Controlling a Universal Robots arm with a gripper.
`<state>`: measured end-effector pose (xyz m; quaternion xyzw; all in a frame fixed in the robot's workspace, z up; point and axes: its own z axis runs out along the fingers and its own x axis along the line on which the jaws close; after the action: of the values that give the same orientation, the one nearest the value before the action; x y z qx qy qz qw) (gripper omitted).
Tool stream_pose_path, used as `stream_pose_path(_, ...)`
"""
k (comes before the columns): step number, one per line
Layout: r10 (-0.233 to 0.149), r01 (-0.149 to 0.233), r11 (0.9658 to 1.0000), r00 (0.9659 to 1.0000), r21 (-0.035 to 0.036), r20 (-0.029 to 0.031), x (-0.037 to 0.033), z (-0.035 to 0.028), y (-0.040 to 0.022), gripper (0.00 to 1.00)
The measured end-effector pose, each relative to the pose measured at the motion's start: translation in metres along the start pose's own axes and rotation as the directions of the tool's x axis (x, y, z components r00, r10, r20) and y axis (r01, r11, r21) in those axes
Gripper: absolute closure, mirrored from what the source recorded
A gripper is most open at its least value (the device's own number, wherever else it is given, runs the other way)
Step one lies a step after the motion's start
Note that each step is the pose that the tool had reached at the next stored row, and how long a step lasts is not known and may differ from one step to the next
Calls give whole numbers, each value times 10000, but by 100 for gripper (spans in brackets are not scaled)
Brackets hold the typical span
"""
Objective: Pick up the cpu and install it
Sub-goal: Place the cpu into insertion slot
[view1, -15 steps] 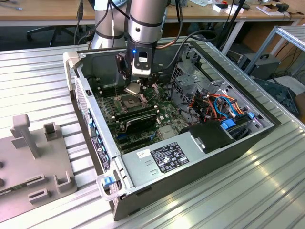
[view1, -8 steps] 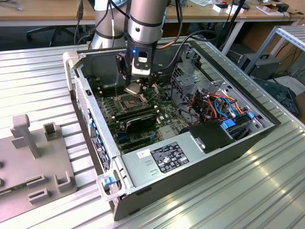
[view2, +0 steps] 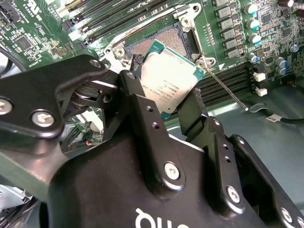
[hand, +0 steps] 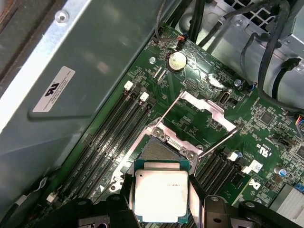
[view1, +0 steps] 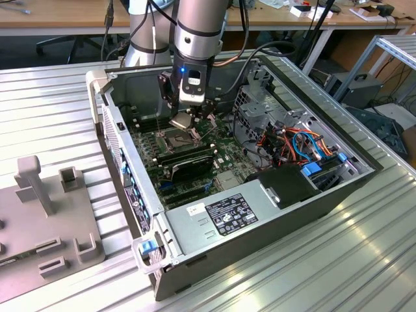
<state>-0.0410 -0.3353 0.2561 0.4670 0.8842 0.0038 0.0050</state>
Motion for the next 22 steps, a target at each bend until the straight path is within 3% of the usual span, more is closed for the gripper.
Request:
stream_pose_path(6,114,-114,9999,9999,0,1,0,0,0,45)
stream_pose_path(13,668,-668,9978,9978,4,8,0,2,0,45)
stream_pose_path(18,1445,-1445,9895,9895,6,17,0,6,0,45)
stream_pose_path(22,2183,-2183,9759,9759,9,26,0,9,0,45)
